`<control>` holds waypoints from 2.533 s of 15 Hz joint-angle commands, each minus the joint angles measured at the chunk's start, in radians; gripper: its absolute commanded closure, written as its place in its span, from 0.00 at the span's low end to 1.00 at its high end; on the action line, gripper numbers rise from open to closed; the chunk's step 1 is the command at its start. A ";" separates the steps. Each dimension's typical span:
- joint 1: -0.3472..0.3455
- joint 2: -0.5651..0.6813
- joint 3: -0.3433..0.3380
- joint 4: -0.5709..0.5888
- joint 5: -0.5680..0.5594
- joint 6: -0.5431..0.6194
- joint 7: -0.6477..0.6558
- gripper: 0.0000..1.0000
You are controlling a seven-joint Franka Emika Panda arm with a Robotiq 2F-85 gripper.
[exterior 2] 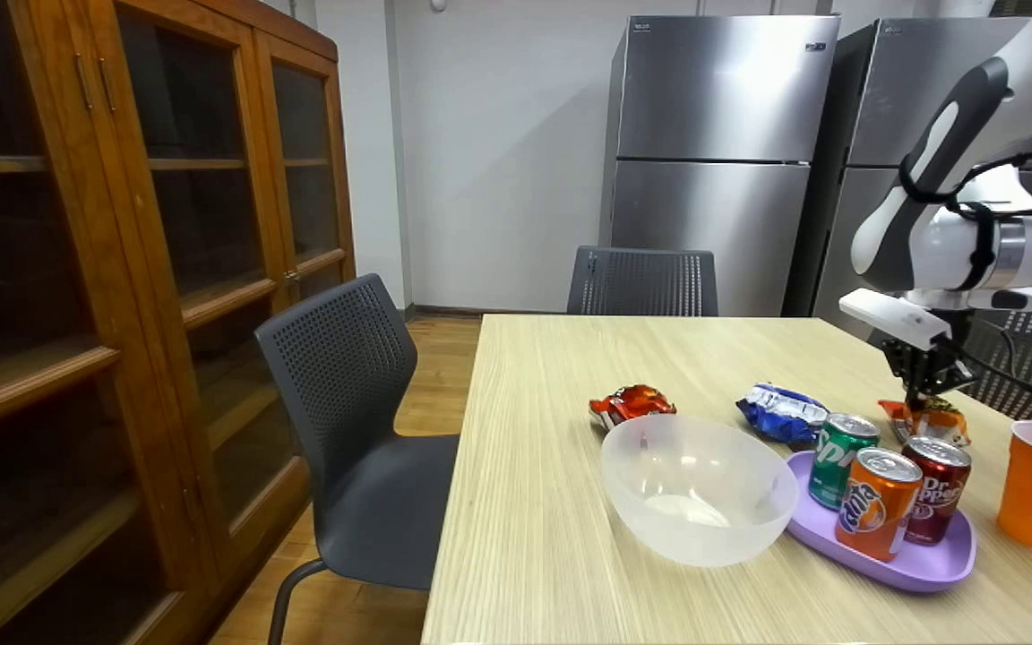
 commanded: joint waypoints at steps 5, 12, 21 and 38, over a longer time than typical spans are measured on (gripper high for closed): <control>0.033 -0.173 0.007 -0.159 0.005 0.090 -0.046 1.00; 0.087 -0.398 0.027 -0.369 -0.021 0.168 -0.169 1.00; 0.162 -0.666 0.063 -0.605 -0.135 0.194 -0.276 1.00; 0.219 -0.933 0.370 -0.914 -0.184 0.138 -0.248 1.00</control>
